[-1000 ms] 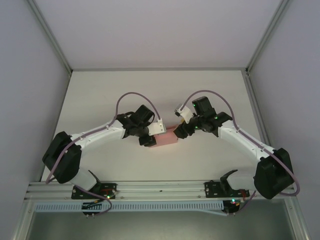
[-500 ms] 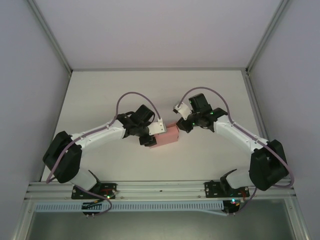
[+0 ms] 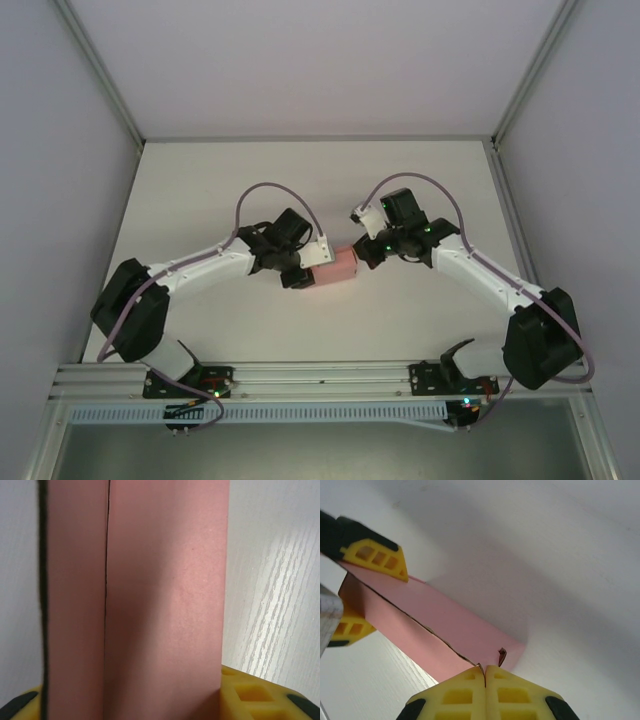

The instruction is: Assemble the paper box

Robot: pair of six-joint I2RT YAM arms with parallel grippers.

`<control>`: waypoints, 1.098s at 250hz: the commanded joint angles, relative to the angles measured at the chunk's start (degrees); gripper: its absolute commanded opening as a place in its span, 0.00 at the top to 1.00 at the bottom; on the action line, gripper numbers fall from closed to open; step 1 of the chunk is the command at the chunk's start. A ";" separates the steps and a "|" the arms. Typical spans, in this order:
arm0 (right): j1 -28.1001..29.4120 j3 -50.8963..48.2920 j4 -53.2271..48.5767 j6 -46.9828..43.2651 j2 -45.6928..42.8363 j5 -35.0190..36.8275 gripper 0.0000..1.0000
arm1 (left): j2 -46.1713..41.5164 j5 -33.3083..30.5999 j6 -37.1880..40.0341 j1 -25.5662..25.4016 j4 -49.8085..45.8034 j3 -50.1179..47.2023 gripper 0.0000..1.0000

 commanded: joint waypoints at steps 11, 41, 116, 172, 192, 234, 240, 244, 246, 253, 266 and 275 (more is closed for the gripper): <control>0.68 0.74 0.85 13.35 1.28 -2.22 1.00 | 2.09 -1.54 -1.58 -0.23 0.12 0.95 0.58; 1.03 -0.57 2.64 18.89 1.29 -2.54 1.00 | 1.74 -1.56 -1.56 -0.29 0.30 1.01 0.58; 1.19 -11.29 13.71 17.60 -3.39 1.00 1.00 | 1.82 -1.62 -2.09 -0.29 0.92 0.88 0.59; 2.32 -16.72 19.70 16.43 -3.44 1.44 1.00 | 1.41 -2.63 -3.63 -0.28 2.33 1.29 0.60; 3.12 -17.73 19.80 15.27 -3.67 3.96 1.00 | 0.71 -2.62 -4.32 -0.29 3.04 1.30 0.59; 4.12 -20.22 21.10 13.49 -5.06 4.91 1.00 | -1.75 -2.57 -5.41 -0.27 5.13 0.67 0.59; 4.19 -20.49 21.38 13.81 -5.15 5.28 1.00 | -2.07 -2.47 -5.43 -0.22 5.37 0.61 0.59; 4.19 -20.57 21.32 14.26 -5.21 5.50 1.00 | -2.25 -2.37 -5.44 -0.20 5.52 0.60 0.59; 4.21 -20.60 21.20 14.64 -5.21 5.74 1.00 | -2.29 -2.40 -5.38 -0.24 5.56 0.51 0.59; 4.18 -20.20 20.63 16.31 -5.00 6.39 1.00 | -2.39 -2.44 -5.31 -0.27 5.69 0.50 0.59; 4.17 -18.72 18.20 20.02 -4.22 7.46 1.00 | -2.31 -2.53 -5.33 -0.22 5.77 0.50 0.60; 4.26 -17.13 15.89 21.69 -3.56 7.05 1.00 | -2.06 -2.76 -5.36 -0.21 5.78 0.45 0.61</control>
